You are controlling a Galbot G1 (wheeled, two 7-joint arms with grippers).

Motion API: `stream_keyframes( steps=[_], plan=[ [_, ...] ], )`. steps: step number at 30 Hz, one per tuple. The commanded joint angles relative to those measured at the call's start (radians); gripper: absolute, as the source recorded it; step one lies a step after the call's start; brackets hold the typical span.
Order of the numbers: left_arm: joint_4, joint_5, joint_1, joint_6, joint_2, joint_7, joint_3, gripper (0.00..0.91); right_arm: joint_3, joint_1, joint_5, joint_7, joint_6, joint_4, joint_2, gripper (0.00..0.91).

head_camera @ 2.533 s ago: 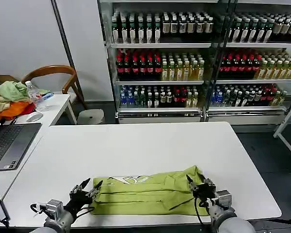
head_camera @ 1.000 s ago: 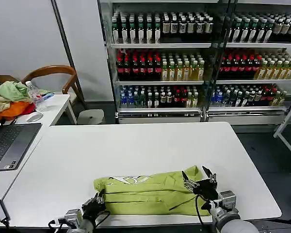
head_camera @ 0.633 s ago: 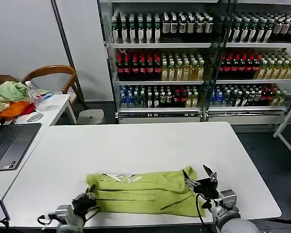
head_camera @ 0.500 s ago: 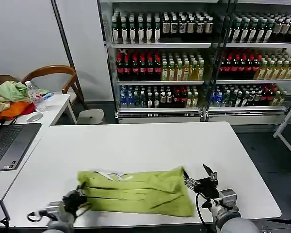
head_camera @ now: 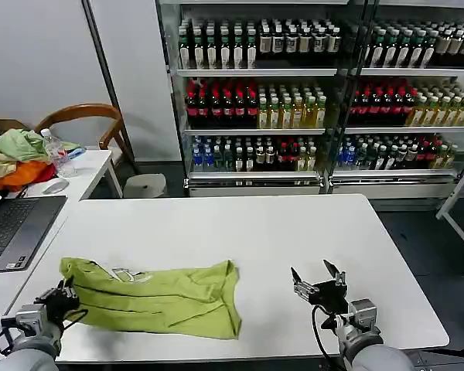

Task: Fold and organize the clothes.

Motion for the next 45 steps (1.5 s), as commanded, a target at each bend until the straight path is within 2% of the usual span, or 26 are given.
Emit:
stream_keyframes(
  steps=[1, 9, 14, 22, 29, 30, 34, 40, 45],
  plan=[
    [-0.168, -0.002, -0.005, 0.008, -0.046, 0.059, 0.111, 0.040, 0.003, -0.002, -0.001, 0.000, -0.001, 0.002, 0.000, 0.907],
    [-0.189, 0.080, -0.021, -0.103, -0.119, 0.145, 0.389, 0.040, -0.002, -0.007, -0.015, -0.001, -0.002, 0.002, 0.007, 0.907],
    [-0.128, 0.127, -0.051, -0.161, -0.113, 0.205, 0.455, 0.050, 0.005, -0.012, -0.017, -0.002, -0.001, 0.004, 0.006, 0.907],
    [0.016, 0.165, -0.140, -0.181, -0.133, 0.232, 0.541, 0.050, 0.008, -0.017, -0.024, -0.002, -0.002, 0.007, 0.010, 0.907],
    [0.083, 0.169, -0.177, -0.149, -0.138, 0.240, 0.590, 0.060, 0.010, -0.022, -0.031, -0.002, -0.004, 0.010, 0.012, 0.907],
    [0.088, 0.170, -0.178, -0.141, -0.138, 0.239, 0.592, 0.907, 0.010, -0.021, -0.031, -0.002, -0.004, 0.010, 0.012, 0.907],
    [0.092, 0.138, -0.182, -0.143, -0.147, 0.225, 0.606, 0.907, 0.004, -0.016, -0.033, -0.002, -0.004, 0.007, 0.015, 0.907],
    [0.088, 0.062, -0.190, -0.294, -0.181, 0.230, 0.623, 0.907, -0.002, -0.015, -0.039, -0.005, -0.006, 0.009, 0.021, 0.907],
    [-0.026, 0.048, -0.154, -0.334, -0.177, 0.234, 0.593, 0.907, 0.004, -0.017, -0.039, -0.007, -0.005, 0.012, 0.019, 0.907]
  ],
)
